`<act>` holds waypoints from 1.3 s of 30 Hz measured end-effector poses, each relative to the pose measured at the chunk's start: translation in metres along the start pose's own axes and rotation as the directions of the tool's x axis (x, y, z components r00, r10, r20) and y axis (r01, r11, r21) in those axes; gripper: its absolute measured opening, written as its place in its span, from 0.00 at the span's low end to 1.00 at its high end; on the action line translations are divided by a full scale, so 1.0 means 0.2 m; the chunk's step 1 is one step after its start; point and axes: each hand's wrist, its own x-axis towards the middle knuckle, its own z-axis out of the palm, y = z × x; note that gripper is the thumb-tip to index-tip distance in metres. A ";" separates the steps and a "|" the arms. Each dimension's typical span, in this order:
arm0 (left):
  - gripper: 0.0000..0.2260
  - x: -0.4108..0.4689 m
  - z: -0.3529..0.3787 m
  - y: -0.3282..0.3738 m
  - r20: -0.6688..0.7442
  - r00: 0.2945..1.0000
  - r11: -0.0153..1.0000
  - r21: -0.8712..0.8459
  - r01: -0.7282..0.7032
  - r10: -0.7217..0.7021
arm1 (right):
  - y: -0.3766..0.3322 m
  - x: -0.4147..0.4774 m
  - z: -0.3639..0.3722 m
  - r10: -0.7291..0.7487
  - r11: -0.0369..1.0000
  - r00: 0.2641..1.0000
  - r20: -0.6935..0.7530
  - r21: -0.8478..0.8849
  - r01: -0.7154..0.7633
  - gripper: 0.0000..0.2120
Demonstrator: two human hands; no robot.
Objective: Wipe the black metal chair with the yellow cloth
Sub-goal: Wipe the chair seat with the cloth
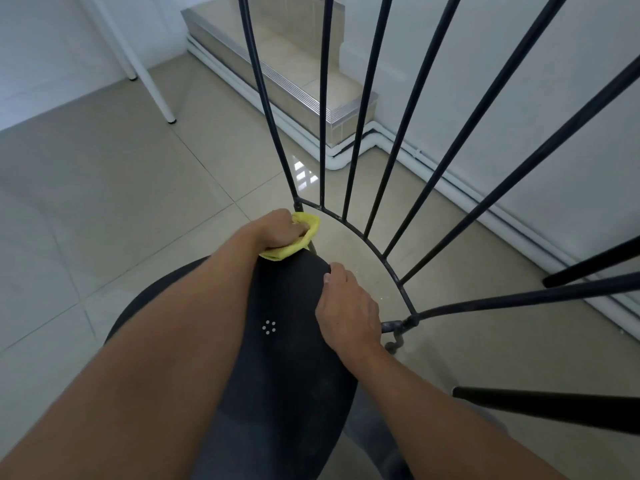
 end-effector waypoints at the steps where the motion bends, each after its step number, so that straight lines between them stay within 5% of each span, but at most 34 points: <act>1: 0.21 0.01 -0.03 -0.03 0.048 0.999 0.996 -0.086 0.011 -0.007 | 0.00 0.00 0.00 0.001 1.000 1.000 0.001 -0.001 -0.001 0.15; 3: 0.21 0.02 -0.06 -0.06 0.149 0.988 0.969 -0.232 0.079 -0.044 | 0.00 -0.01 0.00 0.002 1.000 1.000 0.007 0.000 -0.002 0.15; 5: 0.21 0.04 -0.06 -0.03 0.174 0.982 0.974 -0.201 0.104 -0.069 | 0.01 0.00 0.00 0.008 1.000 1.000 0.010 0.003 -0.008 0.14; 8: 0.16 0.00 0.07 0.07 -0.117 0.990 0.996 0.021 0.086 -0.083 | 0.00 0.01 0.00 0.004 1.000 1.000 0.016 0.004 -0.004 0.14; 11: 0.12 -0.04 0.18 0.13 -0.345 0.925 0.986 -0.015 0.166 -0.161 | -0.01 -0.01 0.00 -0.011 1.000 1.000 -0.004 0.000 0.011 0.13; 17: 0.21 -0.03 -0.04 -0.03 0.066 0.997 0.981 -0.190 0.048 -0.036 | 0.00 -0.01 0.01 -0.020 1.000 1.000 -0.019 -0.002 0.020 0.14; 20: 0.23 0.02 -0.03 -0.01 0.061 0.996 0.986 -0.147 0.075 -0.067 | 0.00 0.00 0.00 -0.021 1.000 1.000 -0.007 -0.001 0.021 0.14; 26: 0.13 -0.02 0.17 0.10 -0.326 0.935 0.990 -0.036 0.136 -0.140 | -0.01 -0.01 0.01 -0.022 1.000 1.000 -0.019 -0.019 0.021 0.13; 31: 0.22 -0.03 -0.01 -0.02 0.024 0.999 0.991 -0.128 0.044 -0.042 | 0.01 0.00 0.02 -0.030 1.000 0.999 -0.026 -0.003 0.030 0.14; 33: 0.23 -0.02 -0.03 -0.02 0.044 0.997 0.989 -0.131 0.065 -0.060 | 0.01 0.00 0.02 -0.038 0.999 0.999 -0.022 0.001 0.039 0.14; 39: 0.15 0.00 0.17 0.09 -0.337 0.932 0.991 -0.059 0.121 -0.134 | 0.01 0.01 0.03 -0.022 0.999 0.999 -0.030 -0.029 0.021 0.13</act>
